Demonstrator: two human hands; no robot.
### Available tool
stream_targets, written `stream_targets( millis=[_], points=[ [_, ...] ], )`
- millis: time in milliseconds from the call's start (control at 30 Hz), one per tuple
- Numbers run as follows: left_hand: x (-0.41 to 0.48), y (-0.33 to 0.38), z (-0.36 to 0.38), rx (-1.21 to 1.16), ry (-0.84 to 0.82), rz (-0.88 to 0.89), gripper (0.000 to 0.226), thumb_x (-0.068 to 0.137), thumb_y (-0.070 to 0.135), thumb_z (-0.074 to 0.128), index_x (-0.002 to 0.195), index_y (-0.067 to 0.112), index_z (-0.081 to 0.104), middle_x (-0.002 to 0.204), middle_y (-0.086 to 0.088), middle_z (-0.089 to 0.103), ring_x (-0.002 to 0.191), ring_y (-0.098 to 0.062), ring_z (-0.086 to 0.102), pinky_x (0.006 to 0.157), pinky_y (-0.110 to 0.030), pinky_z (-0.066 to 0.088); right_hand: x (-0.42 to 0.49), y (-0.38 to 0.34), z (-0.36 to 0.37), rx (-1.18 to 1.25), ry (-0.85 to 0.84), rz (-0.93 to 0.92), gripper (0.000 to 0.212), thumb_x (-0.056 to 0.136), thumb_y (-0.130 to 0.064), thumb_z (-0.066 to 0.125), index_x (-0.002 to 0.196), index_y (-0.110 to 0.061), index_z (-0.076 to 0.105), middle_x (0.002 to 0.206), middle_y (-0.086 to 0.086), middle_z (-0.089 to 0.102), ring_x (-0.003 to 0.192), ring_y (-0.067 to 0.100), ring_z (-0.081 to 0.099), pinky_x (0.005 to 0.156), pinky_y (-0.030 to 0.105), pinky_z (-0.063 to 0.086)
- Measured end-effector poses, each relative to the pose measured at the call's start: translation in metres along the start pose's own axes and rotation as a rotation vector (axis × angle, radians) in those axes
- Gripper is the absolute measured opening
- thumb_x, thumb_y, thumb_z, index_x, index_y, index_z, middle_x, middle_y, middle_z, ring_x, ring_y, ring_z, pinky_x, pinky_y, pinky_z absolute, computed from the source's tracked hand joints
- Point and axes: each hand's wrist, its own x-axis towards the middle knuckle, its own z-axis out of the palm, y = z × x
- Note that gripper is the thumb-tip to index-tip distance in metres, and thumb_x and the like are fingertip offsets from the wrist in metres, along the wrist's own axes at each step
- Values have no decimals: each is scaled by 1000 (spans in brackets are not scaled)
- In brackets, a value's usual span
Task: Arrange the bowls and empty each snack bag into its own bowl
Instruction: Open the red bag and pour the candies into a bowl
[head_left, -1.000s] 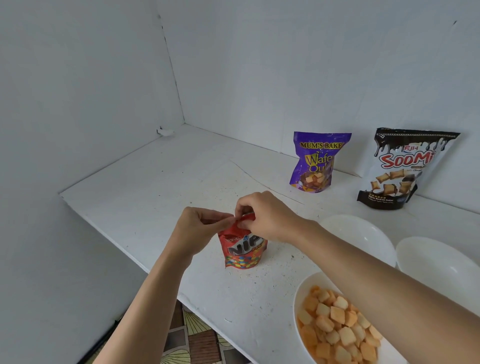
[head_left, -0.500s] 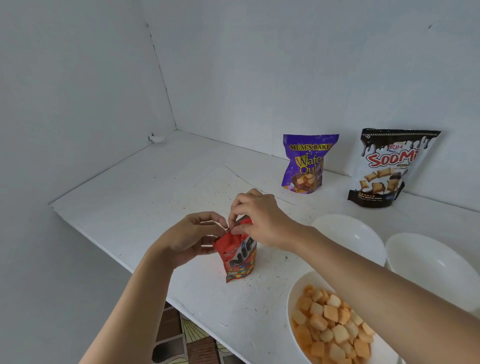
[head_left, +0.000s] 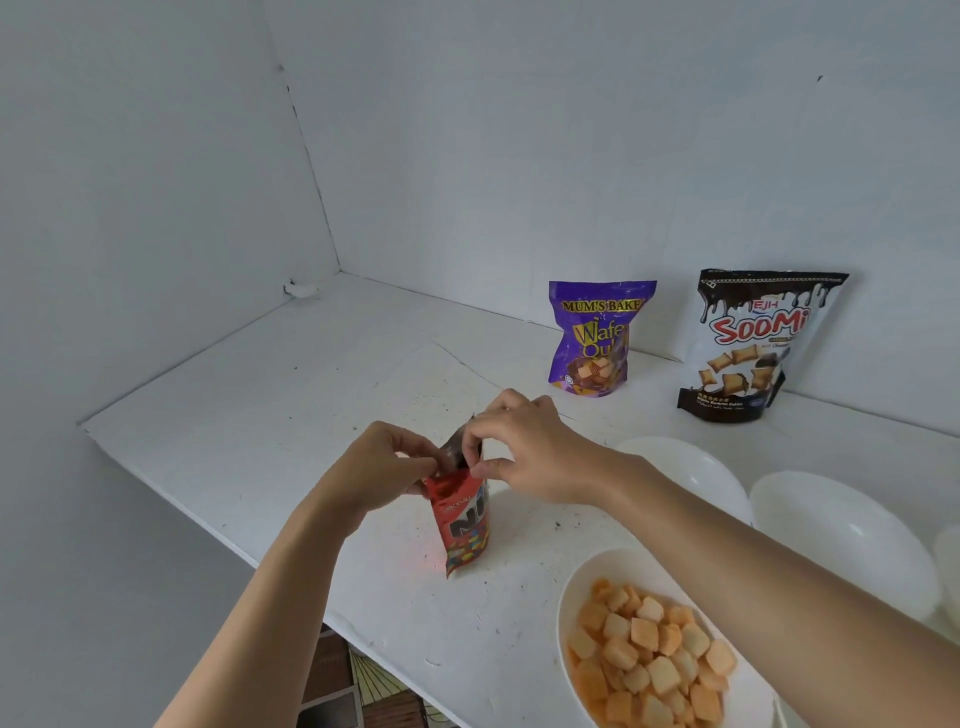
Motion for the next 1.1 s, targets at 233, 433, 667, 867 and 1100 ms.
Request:
stream_targets(
  millis=[233,433,667,867,1100],
  points=[
    [2,17,10,238,-37,92,32,87,17,71,73,44,80,88,-1,78,86,-21,68,74,-31,51,-10,2,5,67,21,-19,18,88,-29,73,104,-31,67,103,-15,68,104,5,44,93,40,43],
    [9,21,2,231,257,158,38,83,-3,63,72,28,81,93,4,74,76,-26,67,63,-37,56,-14,12,4,-12,42,40,13,93,-26,66,103,-33,63,99,-6,63,100,21,52,88,43,47],
    [8,23,23,106,235,155,41,84,-2,56,83,30,82,81,11,73,71,-15,65,58,-23,48,-14,9,12,-155,144,-58,15,91,-38,69,97,-24,66,94,-14,57,99,16,41,76,38,34],
    [11,22,16,-32,336,181,35,87,-3,57,80,22,81,81,8,74,69,-10,62,58,-19,46,-10,8,13,-203,271,-89,15,92,-29,68,103,-19,69,104,-7,64,109,17,43,81,33,24],
    [3,14,30,-400,136,309,38,99,56,48,126,36,63,113,4,74,101,-15,71,88,-36,57,-8,4,-2,-5,626,-6,12,93,-30,66,90,-18,66,85,-10,65,91,12,55,92,40,39]
  ],
)
